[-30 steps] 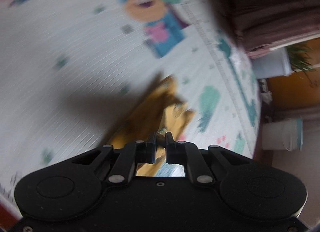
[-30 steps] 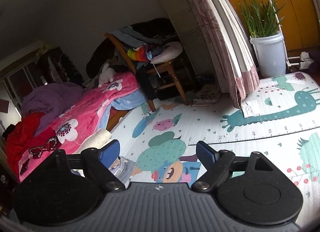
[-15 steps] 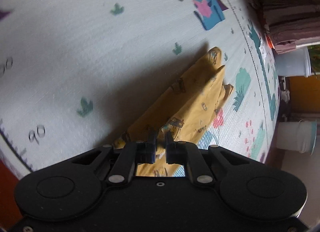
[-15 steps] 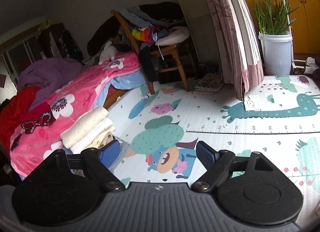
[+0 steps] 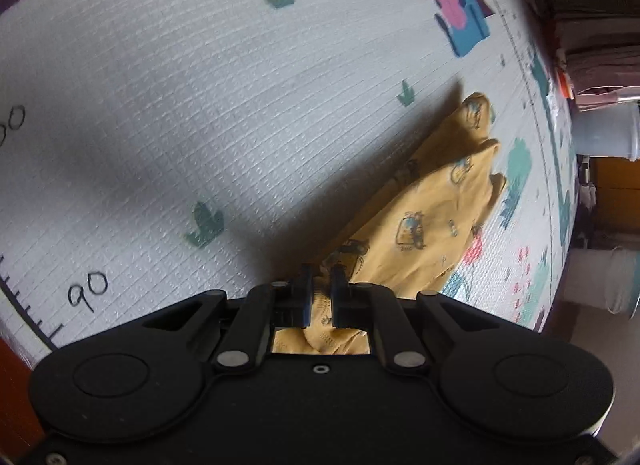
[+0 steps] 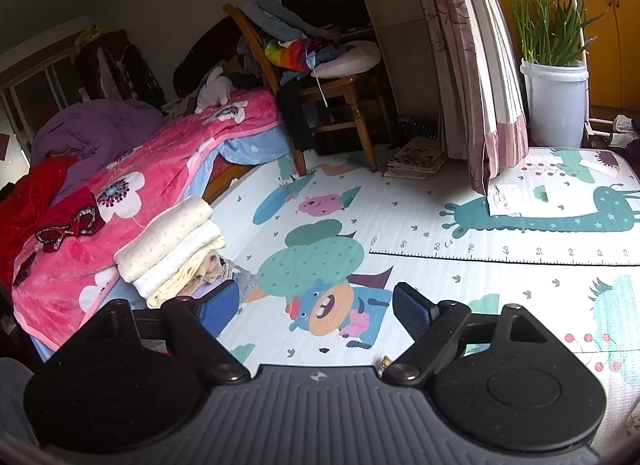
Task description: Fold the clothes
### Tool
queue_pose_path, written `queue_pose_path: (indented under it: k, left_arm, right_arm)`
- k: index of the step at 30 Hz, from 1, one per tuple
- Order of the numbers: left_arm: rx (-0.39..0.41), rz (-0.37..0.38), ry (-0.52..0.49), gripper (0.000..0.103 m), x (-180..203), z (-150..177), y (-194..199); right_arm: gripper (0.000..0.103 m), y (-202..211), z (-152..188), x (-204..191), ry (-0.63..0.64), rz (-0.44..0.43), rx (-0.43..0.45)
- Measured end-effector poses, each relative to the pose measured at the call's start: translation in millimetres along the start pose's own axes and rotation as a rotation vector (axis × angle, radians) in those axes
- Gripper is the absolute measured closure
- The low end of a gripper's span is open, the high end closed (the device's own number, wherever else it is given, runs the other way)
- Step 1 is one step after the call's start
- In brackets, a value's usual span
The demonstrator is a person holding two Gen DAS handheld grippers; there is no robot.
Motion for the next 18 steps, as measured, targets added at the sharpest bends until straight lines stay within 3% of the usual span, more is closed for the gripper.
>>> queue_pose_path:
  k: [3,7,12,14,18]
  left_arm:
    - [-0.038,0.048,0.002,0.097,10,14,3]
    - [-0.062,0.018,0.028,0.097,-4,25,-1]
    - [-0.016,0.058,0.119,0.097,-16,11,7]
    - [0.004,0.043,0.058,0.097,-15,1,5]
    - [0.006,-0.054,-0.198,0.093,-9,-9,0]
  right_arm:
    - [0.02,-5,3,-1,0.004,0.001,-0.013]
    - [0.02,-14,8,-5,0.017,0.002,-0.032]
    - [0.02,-22,15,-10,0.036,0.001,-0.058]
    - [0.019,-25,17,-10,0.046,0.004,-0.067]
    - [0.019,-31,21,-7,0.05,0.014,-0.083]
Point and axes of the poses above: each gripper's, at about its wrist camera, not at the fingertips, and y roughly against the way its jaws point, x to its right, z to its underside, the point moved 10 cm from there along -y, roughly the way its jaws point, and after that the axes turned 4 degrees about x, right-handed, at the moved point
